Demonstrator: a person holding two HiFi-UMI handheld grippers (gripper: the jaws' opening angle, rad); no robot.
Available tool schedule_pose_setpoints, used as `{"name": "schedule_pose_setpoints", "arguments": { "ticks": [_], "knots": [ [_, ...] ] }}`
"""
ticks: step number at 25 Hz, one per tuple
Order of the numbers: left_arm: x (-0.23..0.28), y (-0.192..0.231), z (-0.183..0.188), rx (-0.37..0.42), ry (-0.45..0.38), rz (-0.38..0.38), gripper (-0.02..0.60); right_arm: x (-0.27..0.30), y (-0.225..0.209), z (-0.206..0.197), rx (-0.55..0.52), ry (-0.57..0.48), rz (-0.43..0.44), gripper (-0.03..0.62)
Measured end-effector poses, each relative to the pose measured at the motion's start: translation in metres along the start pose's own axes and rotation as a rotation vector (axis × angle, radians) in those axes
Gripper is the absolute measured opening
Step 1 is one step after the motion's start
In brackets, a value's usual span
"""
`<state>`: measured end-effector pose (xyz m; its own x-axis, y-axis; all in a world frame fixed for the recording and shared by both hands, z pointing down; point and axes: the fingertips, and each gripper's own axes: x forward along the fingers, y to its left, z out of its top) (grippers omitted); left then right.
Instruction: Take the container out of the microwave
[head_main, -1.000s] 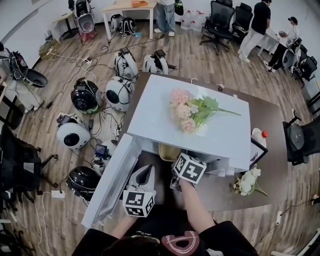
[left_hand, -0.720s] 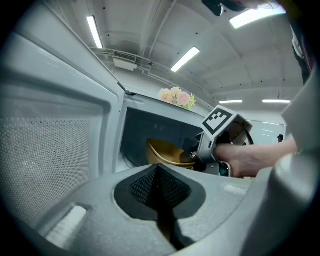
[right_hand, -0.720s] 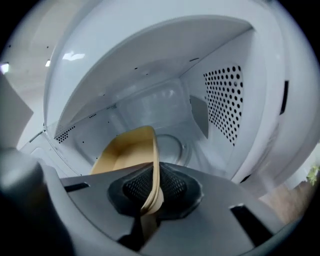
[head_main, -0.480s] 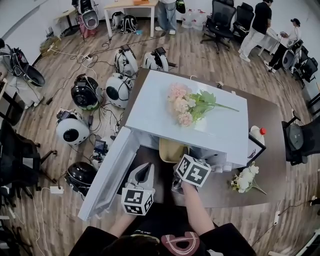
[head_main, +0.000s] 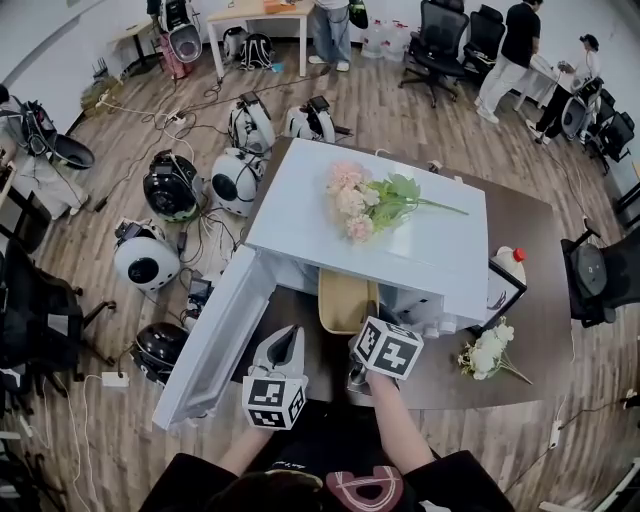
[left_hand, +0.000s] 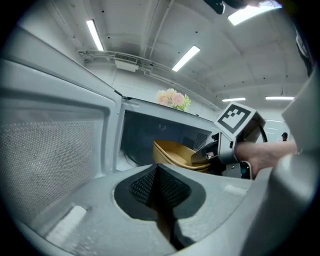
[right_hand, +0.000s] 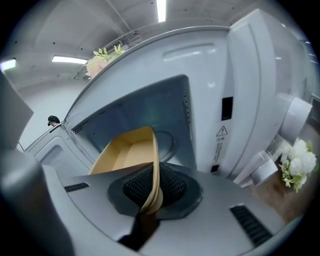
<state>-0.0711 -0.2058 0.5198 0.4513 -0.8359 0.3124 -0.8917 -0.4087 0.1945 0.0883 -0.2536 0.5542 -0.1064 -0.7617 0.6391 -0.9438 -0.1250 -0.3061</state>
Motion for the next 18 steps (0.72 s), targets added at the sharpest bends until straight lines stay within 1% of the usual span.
{"name": "schedule_pose_setpoints", "arguments": {
  "ticks": [2, 6, 11, 18],
  "knots": [
    [-0.001, -0.004, -0.002, -0.001, 0.002, 0.005, 0.009, -0.006, -0.003, -0.004, 0.001, 0.005, 0.009, 0.028],
    [-0.004, -0.009, -0.004, -0.009, 0.004, 0.009, 0.009, -0.015, -0.003, -0.010, -0.035, 0.004, 0.016, 0.028],
    [-0.006, -0.015, -0.002, -0.014, -0.004, 0.015, 0.009, -0.023, -0.006, -0.016, -0.009, 0.019, 0.045, 0.028],
    [-0.005, -0.014, -0.004, -0.021, -0.010, 0.031, 0.009, -0.034, -0.010, -0.018, -0.046, 0.018, 0.053, 0.028]
  ]
}}
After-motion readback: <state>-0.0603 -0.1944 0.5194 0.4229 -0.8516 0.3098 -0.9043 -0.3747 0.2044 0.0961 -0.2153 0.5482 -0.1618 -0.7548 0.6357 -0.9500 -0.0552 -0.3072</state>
